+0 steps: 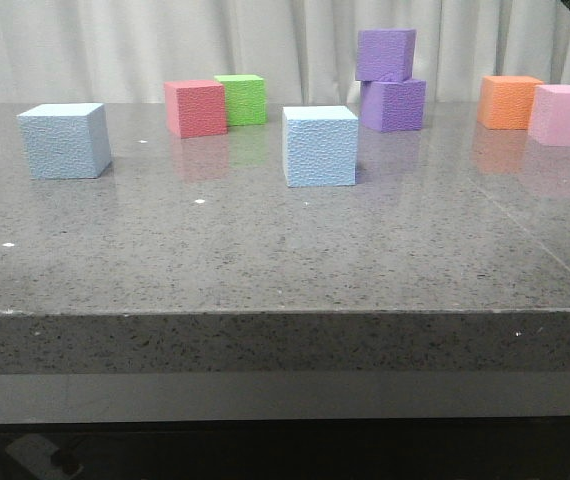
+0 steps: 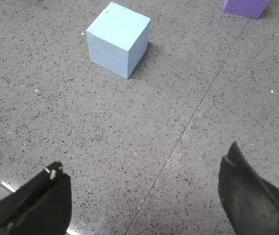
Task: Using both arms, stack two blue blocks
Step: 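Lower the left gripper onto the other light-blue cube and close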
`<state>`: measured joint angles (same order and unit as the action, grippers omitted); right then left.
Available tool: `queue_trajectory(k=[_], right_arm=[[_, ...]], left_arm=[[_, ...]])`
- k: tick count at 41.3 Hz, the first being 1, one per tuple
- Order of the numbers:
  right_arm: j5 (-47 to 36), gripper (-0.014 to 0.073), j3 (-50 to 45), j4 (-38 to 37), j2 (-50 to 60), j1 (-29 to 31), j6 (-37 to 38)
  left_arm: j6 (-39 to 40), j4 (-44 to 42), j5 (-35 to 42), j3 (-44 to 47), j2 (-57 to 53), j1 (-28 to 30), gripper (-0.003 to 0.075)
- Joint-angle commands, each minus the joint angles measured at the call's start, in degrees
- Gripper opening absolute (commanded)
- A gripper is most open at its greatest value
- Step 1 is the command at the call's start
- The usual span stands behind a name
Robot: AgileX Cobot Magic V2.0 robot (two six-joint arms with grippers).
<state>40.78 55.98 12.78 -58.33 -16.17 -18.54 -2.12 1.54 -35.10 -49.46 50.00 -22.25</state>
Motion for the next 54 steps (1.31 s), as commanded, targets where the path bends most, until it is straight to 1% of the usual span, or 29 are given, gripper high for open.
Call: queue_trajectory(k=[1, 11, 16, 20, 23, 29, 38, 49, 54], right_arm=[[-4.0, 0.0616, 1.3, 0.8, 1.2, 0.4, -0.7], [-4.0, 0.0616, 1.3, 0.8, 1.2, 0.4, -0.7], [-4.0, 0.0616, 1.3, 0.8, 1.2, 0.4, -0.7], [-4.0, 0.0616, 1.3, 0.8, 1.2, 0.4, -0.7], [-4.0, 0.0616, 1.3, 0.8, 1.2, 0.4, -0.7], [-4.0, 0.0616, 1.3, 0.8, 1.2, 0.4, -0.7], [-4.0, 0.0616, 1.3, 0.8, 1.2, 0.4, -0.7], [-4.0, 0.0616, 1.3, 0.8, 1.2, 0.4, -0.7], [-4.0, 0.0616, 1.3, 0.8, 1.2, 0.4, -0.7]], left_arm=[[1.0, -0.1, 4.6, -5.4, 5.4, 1.0, 0.0633], [4.2, -0.2, 4.4, -15.9, 21.5, 6.4, 0.0631], [5.4, -0.2, 3.4, -21.8, 28.7, 7.2, 0.0631], [6.7, -0.6, 1.1, -26.7, 34.3, 7.2, 0.0631], [9.0, -2.4, -0.7, -30.0, 38.0, 7.2, 0.0631], [16.4, -7.3, -3.6, -35.7, 44.2, 7.2, 0.0631], [18.3, -7.8, -3.6, -39.2, 49.4, 7.2, 0.0631], [20.1, -8.5, -0.2, -39.6, 53.5, 7.4, 0.0616], [20.4, -8.5, 0.1, -39.6, 55.0, 7.4, 0.0615]])
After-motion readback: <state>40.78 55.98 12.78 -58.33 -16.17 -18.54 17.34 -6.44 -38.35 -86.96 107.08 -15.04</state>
